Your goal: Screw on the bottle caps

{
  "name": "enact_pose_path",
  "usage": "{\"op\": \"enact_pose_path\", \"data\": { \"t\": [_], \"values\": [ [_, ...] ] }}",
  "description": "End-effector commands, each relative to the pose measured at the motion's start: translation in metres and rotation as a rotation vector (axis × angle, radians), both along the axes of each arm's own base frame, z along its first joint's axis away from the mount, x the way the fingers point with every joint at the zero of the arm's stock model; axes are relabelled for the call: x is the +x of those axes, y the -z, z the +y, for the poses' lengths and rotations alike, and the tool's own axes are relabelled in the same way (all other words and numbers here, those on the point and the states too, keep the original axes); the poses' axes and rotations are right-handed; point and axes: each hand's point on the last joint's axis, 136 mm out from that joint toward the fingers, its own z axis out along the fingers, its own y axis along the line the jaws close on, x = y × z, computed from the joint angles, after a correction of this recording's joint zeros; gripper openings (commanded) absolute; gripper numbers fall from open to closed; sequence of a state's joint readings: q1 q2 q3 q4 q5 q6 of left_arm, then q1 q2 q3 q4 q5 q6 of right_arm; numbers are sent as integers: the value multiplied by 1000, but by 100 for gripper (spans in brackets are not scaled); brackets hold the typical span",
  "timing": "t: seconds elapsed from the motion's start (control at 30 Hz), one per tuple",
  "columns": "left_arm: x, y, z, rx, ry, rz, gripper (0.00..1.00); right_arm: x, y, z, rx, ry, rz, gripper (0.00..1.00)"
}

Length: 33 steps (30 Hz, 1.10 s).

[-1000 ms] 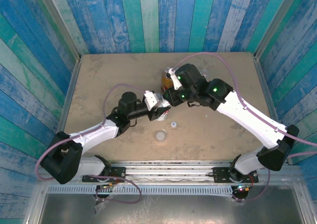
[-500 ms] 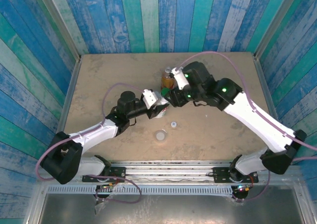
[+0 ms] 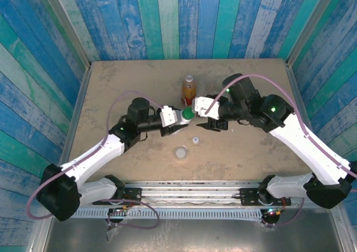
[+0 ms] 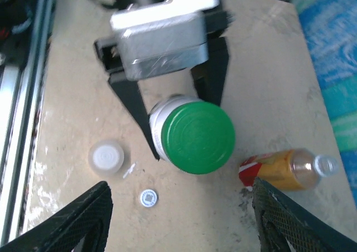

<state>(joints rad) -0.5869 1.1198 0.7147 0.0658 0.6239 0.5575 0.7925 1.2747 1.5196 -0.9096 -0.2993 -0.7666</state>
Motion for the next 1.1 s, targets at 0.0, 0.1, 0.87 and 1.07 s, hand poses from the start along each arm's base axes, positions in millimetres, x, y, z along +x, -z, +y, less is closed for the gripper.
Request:
{"op": "enact_pose_path", "data": {
  "t": [0.0,0.1,0.87,1.07],
  "values": [
    [-19,-3,5,37,66,-17,52,-17,8,2,-70,-193,-26,65],
    [-21,-5,6,32,67,-28,52,-19,7,10,-53,-223,7,61],
    [-16,-2,2,25,71,-13,53,-6,13,32,-53,-206,78,56],
    [-18,2,2,25,75,5,52,-9,15,35,-53,-211,98,51]
  ]
}}
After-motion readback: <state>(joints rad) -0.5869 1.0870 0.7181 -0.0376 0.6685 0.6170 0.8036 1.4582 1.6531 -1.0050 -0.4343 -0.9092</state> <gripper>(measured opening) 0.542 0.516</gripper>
